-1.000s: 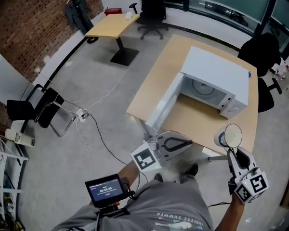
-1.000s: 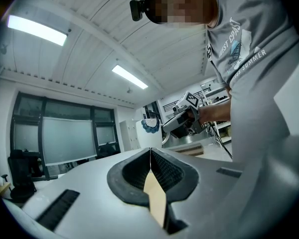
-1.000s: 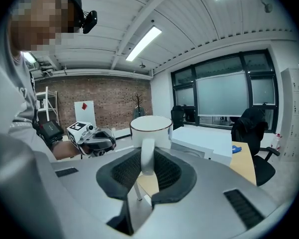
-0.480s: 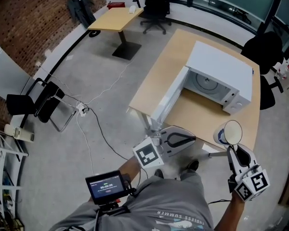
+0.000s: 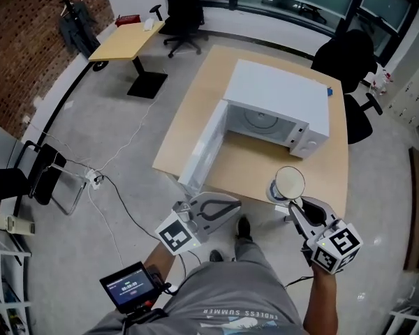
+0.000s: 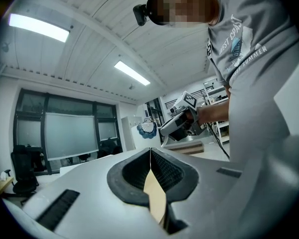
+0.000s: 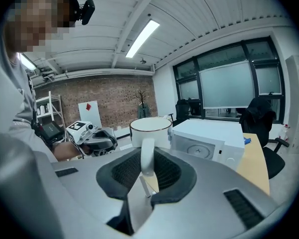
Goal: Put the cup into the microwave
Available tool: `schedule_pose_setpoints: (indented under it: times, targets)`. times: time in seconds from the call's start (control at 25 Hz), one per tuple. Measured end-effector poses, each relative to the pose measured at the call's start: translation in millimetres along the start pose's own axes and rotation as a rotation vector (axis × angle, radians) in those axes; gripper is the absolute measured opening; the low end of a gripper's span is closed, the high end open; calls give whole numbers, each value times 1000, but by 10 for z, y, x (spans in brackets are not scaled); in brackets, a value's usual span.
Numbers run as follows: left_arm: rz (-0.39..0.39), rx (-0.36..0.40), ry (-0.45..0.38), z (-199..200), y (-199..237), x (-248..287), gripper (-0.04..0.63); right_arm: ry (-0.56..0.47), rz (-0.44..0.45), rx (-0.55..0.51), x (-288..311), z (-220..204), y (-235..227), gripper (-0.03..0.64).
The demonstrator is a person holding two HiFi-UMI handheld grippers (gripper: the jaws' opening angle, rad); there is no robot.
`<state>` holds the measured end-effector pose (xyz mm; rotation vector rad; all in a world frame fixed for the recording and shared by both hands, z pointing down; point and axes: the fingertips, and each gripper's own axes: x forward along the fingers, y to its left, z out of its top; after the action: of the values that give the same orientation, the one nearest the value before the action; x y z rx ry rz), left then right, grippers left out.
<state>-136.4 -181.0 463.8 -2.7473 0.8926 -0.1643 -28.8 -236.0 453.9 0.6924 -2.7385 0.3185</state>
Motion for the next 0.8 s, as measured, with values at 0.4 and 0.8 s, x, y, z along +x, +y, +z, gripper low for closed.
schedule_pose_setpoints:
  times: [0.4, 0.8]
  targets:
    - [108, -62, 108, -350, 348, 29, 23, 102, 41, 77, 837, -383, -780, 74]
    - [208, -160, 194, -757, 654, 91, 23, 206, -48, 116, 2135, -963, -1969, 74]
